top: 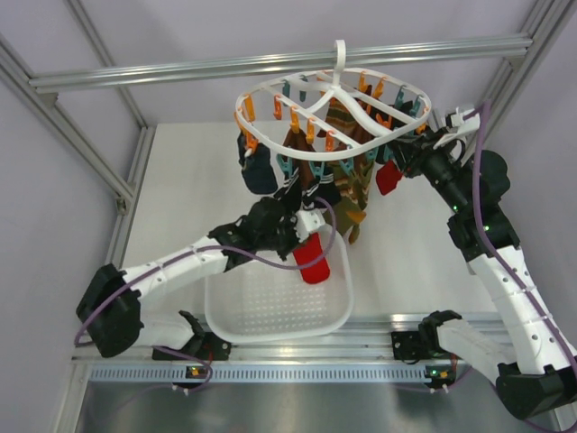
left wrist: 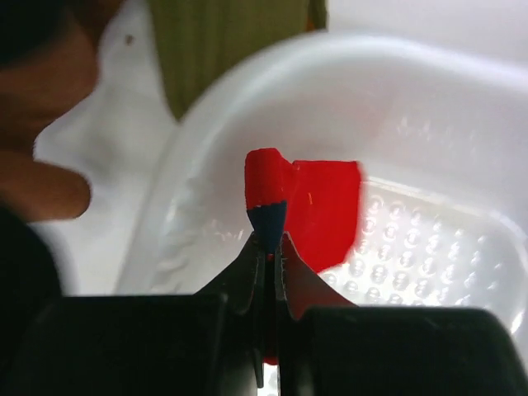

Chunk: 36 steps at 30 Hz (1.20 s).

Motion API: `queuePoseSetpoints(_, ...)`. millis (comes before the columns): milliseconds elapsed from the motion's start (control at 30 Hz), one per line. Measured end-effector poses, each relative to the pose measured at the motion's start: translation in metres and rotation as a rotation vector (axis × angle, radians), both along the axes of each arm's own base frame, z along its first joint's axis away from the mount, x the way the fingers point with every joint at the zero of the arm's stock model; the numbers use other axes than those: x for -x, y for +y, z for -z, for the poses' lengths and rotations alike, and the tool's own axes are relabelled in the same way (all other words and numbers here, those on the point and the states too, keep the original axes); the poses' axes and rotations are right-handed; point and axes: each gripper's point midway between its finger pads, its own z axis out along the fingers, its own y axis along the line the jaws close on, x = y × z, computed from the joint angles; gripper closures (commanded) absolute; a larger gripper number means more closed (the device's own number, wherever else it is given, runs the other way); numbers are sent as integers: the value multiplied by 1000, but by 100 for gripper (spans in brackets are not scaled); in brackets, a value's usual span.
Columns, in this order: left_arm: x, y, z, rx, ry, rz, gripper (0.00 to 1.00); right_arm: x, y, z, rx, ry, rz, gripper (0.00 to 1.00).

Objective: Clip the socks to the hanger
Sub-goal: Pick up the sock from the bin.

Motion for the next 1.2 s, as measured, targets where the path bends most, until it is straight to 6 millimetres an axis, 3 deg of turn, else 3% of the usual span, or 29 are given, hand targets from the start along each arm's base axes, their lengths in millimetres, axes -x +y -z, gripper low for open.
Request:
queuePoseSetpoints(100,-6,11,-35,157,90,-164,100,0,0,0,1,0,0,100)
queuePoseSetpoints(200,3,15,-51,280,204,-263,100,0,0,1,1,1,0,100)
queuePoseSetpoints(267,7,19,-46,314,286,-323,100,0,0,1,2,1,0,100)
queuePoseSetpoints(467,11,37,5,300,566,-529,100,0,0,1,8,-3,1,100)
queuePoseSetpoints(567,16,39,12,288,587,-525,100,0,0,1,9,-3,1,100)
queuePoseSetpoints(800,19,25,-20,207,318,-333,100,0,0,1,10,-3,2,100)
queuePoseSetpoints(967,25,34,-42,137,46,-203,100,-1,-1,1,11,-4,5,100)
queuePoseSetpoints(1067,19,47,-39,74,-117,-152,100,-1,-1,1,13,-5,6,100)
queuePoseSetpoints(1200,9,63,-20,-37,-282,-92,100,-1,-1,3,14,-4,6,100)
